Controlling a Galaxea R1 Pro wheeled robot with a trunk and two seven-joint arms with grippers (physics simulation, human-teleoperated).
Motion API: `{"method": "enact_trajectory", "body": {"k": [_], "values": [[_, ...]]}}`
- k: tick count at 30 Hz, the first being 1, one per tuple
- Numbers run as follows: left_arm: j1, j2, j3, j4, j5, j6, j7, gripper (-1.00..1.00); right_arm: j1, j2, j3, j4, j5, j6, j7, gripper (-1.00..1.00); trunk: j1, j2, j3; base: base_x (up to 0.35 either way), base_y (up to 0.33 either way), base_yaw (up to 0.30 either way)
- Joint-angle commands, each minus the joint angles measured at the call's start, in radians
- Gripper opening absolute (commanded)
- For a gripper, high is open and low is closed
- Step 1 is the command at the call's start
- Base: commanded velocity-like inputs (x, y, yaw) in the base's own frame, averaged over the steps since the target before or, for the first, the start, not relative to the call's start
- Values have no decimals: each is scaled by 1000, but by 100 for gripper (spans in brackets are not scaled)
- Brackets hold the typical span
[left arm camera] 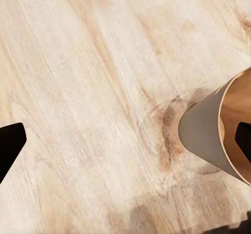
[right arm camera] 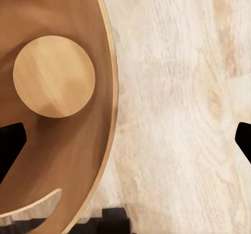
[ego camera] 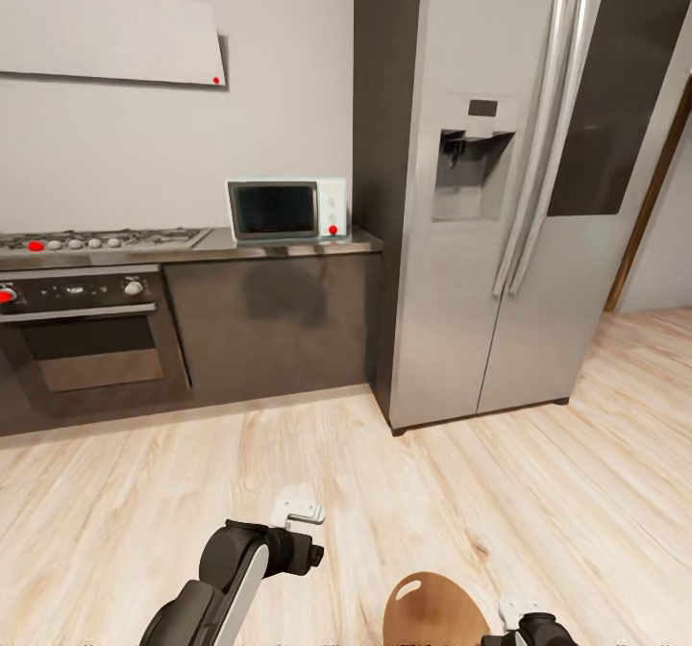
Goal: Put the three can of soda from the living room inside the tash can in the kitchen.
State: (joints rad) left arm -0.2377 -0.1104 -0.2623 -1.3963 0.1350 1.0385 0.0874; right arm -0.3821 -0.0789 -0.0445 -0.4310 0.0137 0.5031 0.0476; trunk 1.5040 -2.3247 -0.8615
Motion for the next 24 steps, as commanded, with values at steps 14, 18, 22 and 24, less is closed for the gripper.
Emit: {"method": "enact_trajectory", "body": {"k": [14,18,22,24], "values": [[0,0,1,0,0,0,0,100,0,1,0,0,0,0,3,100,0,0,-1,0,0,0],[0,0,0,0,0,0,1,100,0,2,0,0,0,0,3,100,0,0,-5,0,0,-7],[0,0,0,0,0,0,1,100,0,1,0,0,0,0,3,100,0,0,-11,0,0,-2],[0,0,0,0,0,0,1,100,0,0,0,0,0,0,3,100,0,0,-14,0,0,0]]}}
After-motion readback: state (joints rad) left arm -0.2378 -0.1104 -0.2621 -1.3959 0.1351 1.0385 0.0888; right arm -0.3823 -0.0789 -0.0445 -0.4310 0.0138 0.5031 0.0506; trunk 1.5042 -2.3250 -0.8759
